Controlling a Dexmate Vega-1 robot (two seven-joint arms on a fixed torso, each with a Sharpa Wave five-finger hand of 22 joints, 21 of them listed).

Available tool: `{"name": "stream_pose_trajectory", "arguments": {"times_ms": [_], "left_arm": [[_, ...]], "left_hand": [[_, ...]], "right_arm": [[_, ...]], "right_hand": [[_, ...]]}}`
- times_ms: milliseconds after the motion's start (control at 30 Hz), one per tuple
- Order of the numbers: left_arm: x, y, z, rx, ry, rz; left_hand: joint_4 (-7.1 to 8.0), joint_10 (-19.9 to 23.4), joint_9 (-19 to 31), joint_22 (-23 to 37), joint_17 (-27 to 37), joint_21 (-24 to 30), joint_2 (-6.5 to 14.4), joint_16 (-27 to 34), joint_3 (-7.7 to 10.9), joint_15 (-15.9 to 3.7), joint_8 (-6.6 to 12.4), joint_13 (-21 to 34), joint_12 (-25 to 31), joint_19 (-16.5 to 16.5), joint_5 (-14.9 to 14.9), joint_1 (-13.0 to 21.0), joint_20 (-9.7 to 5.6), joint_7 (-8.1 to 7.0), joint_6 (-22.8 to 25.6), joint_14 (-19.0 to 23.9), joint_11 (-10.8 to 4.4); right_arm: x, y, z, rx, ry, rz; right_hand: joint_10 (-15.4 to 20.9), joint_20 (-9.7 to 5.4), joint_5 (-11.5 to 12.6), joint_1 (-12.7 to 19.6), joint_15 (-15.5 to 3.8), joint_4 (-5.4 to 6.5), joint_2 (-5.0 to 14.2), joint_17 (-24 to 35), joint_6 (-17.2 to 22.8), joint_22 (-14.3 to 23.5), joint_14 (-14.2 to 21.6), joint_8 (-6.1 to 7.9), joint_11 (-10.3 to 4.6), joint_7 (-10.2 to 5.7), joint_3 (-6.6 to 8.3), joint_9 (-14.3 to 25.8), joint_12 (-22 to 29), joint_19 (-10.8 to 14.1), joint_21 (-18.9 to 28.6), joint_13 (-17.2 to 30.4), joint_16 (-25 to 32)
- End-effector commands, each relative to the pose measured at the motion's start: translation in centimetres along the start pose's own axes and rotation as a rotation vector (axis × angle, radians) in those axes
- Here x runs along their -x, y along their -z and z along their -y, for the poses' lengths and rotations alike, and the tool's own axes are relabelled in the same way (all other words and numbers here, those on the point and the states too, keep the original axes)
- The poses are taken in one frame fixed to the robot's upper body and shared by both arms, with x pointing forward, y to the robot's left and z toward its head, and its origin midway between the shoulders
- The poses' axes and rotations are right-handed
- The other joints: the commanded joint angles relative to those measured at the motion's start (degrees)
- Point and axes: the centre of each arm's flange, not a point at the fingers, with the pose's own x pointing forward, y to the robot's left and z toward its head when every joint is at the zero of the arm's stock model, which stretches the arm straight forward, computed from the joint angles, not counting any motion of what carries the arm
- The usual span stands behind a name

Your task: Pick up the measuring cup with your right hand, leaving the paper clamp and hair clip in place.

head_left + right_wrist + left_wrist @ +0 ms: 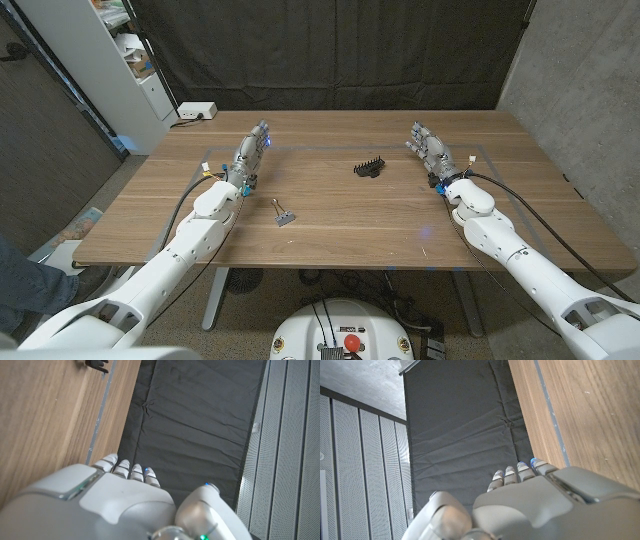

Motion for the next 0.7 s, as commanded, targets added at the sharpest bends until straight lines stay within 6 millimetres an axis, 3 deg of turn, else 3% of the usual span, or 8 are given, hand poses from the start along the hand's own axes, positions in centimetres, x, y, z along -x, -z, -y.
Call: {"name": "stream_pose_trajectory", "arguments": {"times_ms": [33,700], "left_arm": [[0.2,0.1,0.0,0.001,-0.001,-0.007],[0.4,-0.1,0.4,0.002,-0.004,0.000]], "left_hand": [[-0.10,-0.52,0.17,0.18,0.26,0.17,0.02,0.22,0.30,-0.28,0.23,0.06,0.31,-1.93,0.29,0.49,-0.05,0.20,0.08,-0.61,0.00],[-0.24,-0.89,0.18,0.21,0.28,-0.55,0.13,0.19,0.16,-0.24,0.15,-0.24,0.25,-2.27,0.27,0.40,0.39,0.01,-0.20,-0.91,-0.09]], "right_arm": [[0.0,0.0,-0.3,0.003,-0.001,-0.008],[0.0,-2.0,-1.0,0.011,-0.053,0.025]], "right_hand": [[-0.12,-0.16,0.20,0.42,0.55,0.07,0.22,0.23,0.40,0.26,-0.21,0.33,0.54,-0.01,0.23,0.12,0.44,0.17,0.32,0.15,0.38],[-0.05,-0.11,0.22,0.30,0.76,-0.01,0.40,0.11,0.54,0.26,-0.29,0.43,0.72,-0.05,0.03,0.10,0.58,-0.09,0.47,0.02,0.52]]}}
